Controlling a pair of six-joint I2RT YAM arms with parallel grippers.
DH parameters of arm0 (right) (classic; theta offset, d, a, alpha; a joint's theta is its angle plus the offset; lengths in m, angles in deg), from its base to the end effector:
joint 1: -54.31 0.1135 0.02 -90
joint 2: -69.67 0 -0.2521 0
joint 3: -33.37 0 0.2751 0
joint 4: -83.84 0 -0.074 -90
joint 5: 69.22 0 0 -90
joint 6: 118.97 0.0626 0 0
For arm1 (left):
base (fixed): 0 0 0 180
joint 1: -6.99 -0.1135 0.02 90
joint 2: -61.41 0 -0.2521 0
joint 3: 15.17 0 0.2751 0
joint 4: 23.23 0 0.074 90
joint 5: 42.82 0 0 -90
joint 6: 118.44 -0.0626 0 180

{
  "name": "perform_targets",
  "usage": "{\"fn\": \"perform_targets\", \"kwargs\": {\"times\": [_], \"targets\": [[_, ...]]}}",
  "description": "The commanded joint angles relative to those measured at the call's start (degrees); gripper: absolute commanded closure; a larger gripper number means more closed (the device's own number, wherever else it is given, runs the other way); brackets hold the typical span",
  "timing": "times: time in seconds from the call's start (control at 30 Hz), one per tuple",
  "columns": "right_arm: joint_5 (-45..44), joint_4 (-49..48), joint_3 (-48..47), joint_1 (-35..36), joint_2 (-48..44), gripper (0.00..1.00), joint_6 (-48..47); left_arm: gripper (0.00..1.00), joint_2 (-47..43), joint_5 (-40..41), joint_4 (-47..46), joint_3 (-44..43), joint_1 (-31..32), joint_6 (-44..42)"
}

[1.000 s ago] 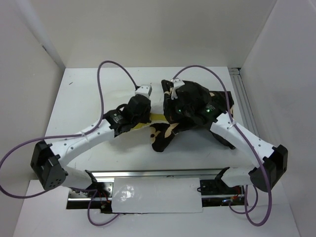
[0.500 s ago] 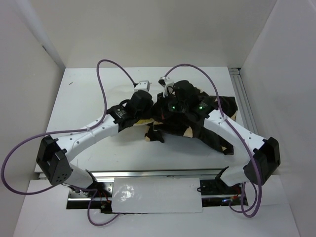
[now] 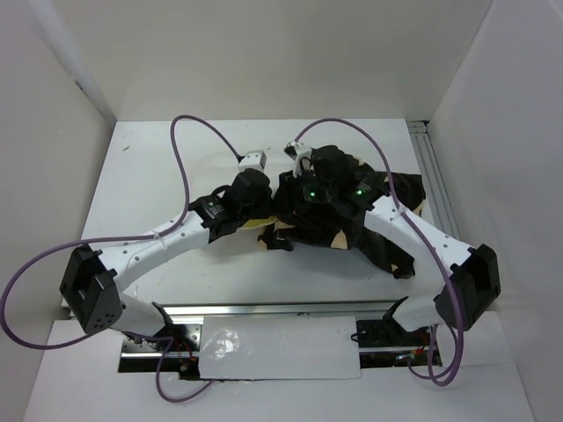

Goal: Put the pillow into the pillowcase

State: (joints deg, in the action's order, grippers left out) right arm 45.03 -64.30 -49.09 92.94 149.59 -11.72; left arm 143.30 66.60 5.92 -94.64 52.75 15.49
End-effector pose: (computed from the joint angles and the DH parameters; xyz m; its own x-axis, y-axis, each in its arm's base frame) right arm 0.2691 0.2479 0.3097 -0.6171 -0.1470 -0.7730 -0.6973 0.5574 0.4506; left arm 0.2749 -0.2524 0.2818 -0.5947 -0.3272 -0.7344 0.0909 0.8802 -0.4657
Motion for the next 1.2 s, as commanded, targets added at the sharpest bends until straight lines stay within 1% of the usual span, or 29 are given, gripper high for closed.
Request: {"fn": "perform_targets", "kwargs": {"times": [0.0,0.03,0.07,0.1,0.13,0.17,0.2,0.23,0.27,0.33,0.4,0.43,0.47,0.5,0.53,0.63,0.67,0.73,0.77,0.83,0.87,0.9,0.93,0.97,1.0,1.03,1.07,1.1,1.17], "targets": [[-2.68,-7.43,-1.25,1.89,-5.63,0.44,-1.08,0.80,-2.78,-8.36,-2.01,-0.80,5.31,3.80],[-5.41,-3.57,-0.37,1.89,-6.96,0.35,-1.08,0.69,-4.18,-7.48,-0.49,-0.80,5.31,3.28],[-7.79,-2.32,2.16,1.89,-8.54,0.24,-0.48,0.59,-4.89,-6.60,1.01,-0.20,5.31,3.28],[-12.25,-1.35,3.49,1.89,-10.21,0.16,-0.47,0.52,-5.68,-6.59,2.15,0.33,5.31,3.28],[-14.21,0.66,4.55,1.89,-13.53,0.08,-0.47,0.45,-6.56,-6.59,2.16,1.99,5.31,3.28],[-16.14,1.47,6.30,1.36,-15.13,0.08,0.05,0.34,-7.78,-7.46,1.21,2.96,5.31,1.97],[-19.30,2.26,6.84,1.36,-16.54,0.06,0.06,0.19,-7.80,-8.42,1.20,3.67,5.31,1.96],[-20.72,3.22,6.85,1.36,-17.68,0.01,-0.55,0.19,-7.80,-8.43,1.20,3.68,5.31,1.96],[-21.87,5.23,6.85,1.36,-19.09,0.00,-0.56,0.09,-7.80,-9.04,3.02,3.68,5.31,1.35],[-24.06,7.26,6.23,1.36,-19.80,0.00,-1.08,0.09,-7.00,-9.05,5.67,3.16,5.31,1.34],[-25.47,7.80,5.71,1.36,-19.80,0.00,-1.08,0.09,-6.39,-7.04,8.14,2.45,5.31,1.34],[-27.57,7.80,5.71,1.36,-18.93,0.00,-1.08,0.07,-5.78,-5.90,8.14,1.23,5.31,1.34],[-28.98,7.80,4.40,1.36,-18.14,0.00,-1.08,0.00,-5.77,-4.23,8.92,0.43,5.31,1.34],[-31.08,8.59,3.69,1.36,-17.26,0.00,-0.30,0.00,-4.99,-4.21,10.41,-0.62,4.09,0.82],[-35.63,9.20,2.90,1.36,-15.08,0.00,0.92,0.00,-3.42,-4.21,11.56,-3.50,1.21,0.81],[-43.29,9.74,-1.05,0.83,-11.03,0.03,1.73,0.00,0.36,-3.60,15.69,-8.96,-4.17,0.81],[-44.54,9.21,-2.98,0.83,-8.06,0.03,1.73,0.00,3.16,-3.60,16.22,-12.89,-8.19,0.29],[-47.70,9.21,-4.74,0.30,-5.05,0.07,1.73,0.00,6.51,-7.45,17.62,-17.31,-12.43,-1.11],[-48.50,8.51,-5.54,0.30,-2.34,0.09,1.73,0.00,10.71,-8.60,18.68,-22.20,-16.28,-1.12],[-49.91,7.02,-6.86,0.30,-0.21,0.11,1.12,0.00,15.64,-10.97,21.05,-27.58,-19.55,-1.82],[-50.78,6.06,-7.47,0.30,1.54,0.11,0.59,0.00,18.37,-12.37,24.28,-30.66,-22.52,-2.52],[-51.75,4.57,-7.48,0.30,2.25,0.11,0.59,0.00,21.18,-13.61,25.27,-36.17,-23.77,-2.52],[-52.28,3.42,-7.48,0.30,2.87,0.11,-0.37,0.00,26.95,-14.58,26.24,-38.75,-24.83,-2.53],[-53.94,2.10,-7.48,0.30,3.92,0.11,-0.90,0.00,30.23,-16.15,27.90,-41.91,-25.80,-3.13],[-55.52,-0.08,-6.00,0.30,4.45,0.14,-0.91,0.00,33.48,-19.04,32.09,-49.33,-27.81,-3.14],[-56.15,-0.89,-5.98,0.30,4.46,0.14,-0.91,0.00,39.60,-19.59,33.87,-52.80,-28.61,-3.14],[-56.85,-2.72,-5.03,0.30,5.85,0.14,-0.91,0.00,42.36,-20.12,35.55,-59.10,-30.01,-3.14],[-56.86,-3.27,-5.02,-0.22,5.86,0.14,-0.91,0.00,44.65,-20.12,36.78,-61.16,-30.72,-1.84],[-56.34,-4.58,-4.49,-0.22,7.70,0.14,-0.91,0.00,49.48,-20.83,36.27,-62.76,-31.42,-0.51]]}}
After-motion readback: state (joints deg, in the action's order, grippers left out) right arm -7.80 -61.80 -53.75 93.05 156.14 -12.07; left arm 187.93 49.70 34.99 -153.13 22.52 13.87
